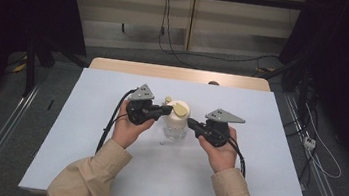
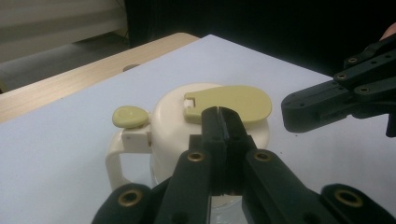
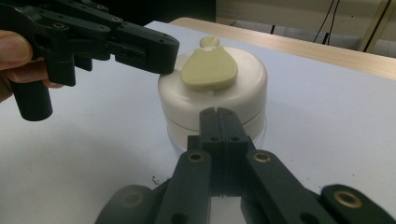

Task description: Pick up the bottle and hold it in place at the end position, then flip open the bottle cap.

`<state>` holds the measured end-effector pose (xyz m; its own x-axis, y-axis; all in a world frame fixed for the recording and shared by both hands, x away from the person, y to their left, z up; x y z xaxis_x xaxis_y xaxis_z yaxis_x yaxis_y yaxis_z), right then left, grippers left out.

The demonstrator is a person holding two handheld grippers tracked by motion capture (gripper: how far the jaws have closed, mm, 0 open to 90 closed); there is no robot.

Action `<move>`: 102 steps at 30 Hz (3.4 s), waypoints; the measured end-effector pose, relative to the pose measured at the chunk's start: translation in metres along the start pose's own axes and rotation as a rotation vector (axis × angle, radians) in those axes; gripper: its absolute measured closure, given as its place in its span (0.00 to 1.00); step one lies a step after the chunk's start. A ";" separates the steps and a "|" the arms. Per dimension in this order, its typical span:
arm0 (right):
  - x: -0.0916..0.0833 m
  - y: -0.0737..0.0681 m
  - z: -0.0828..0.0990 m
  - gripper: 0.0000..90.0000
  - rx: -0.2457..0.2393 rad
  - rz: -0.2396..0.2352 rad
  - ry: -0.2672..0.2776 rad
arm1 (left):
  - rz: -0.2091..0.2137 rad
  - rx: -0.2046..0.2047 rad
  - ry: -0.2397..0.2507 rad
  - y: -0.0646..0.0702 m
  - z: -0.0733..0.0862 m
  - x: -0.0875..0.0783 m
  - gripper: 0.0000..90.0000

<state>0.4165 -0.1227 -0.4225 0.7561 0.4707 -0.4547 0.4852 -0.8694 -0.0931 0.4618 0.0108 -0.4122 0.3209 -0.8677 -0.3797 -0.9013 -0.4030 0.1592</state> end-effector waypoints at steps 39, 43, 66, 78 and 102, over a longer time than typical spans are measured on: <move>0.008 -0.006 -0.010 1.00 -0.054 -0.011 -0.034 | -0.010 0.005 0.002 0.003 0.000 0.000 1.00; 0.008 -0.005 -0.010 1.00 -0.056 -0.009 -0.034 | -0.008 0.003 0.004 0.003 0.000 0.001 1.00; 0.010 -0.009 -0.021 1.00 -0.089 0.002 -0.021 | -0.011 0.006 0.009 0.004 0.001 0.001 1.00; 0.011 -0.009 -0.025 1.00 -0.097 0.008 -0.014 | -0.012 0.005 0.009 0.004 0.001 0.001 1.00; 0.012 -0.008 -0.028 1.00 -0.102 0.025 -0.004 | -0.013 0.003 0.014 0.004 0.001 0.001 1.00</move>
<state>0.4340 -0.1058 -0.4024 0.7667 0.4486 -0.4593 0.5091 -0.8607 0.0091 0.4579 0.0085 -0.4128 0.3367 -0.8662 -0.3693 -0.8979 -0.4134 0.1511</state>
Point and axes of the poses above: each handheld gripper's, and its own axes: x roughly forward along the jaws, z roughly out of its underside, y roughly to its right, the point moved 8 cm from there along x, roughly forward along the jaws, and after that the axes turned 6 degrees about z, right-handed, at the moved point
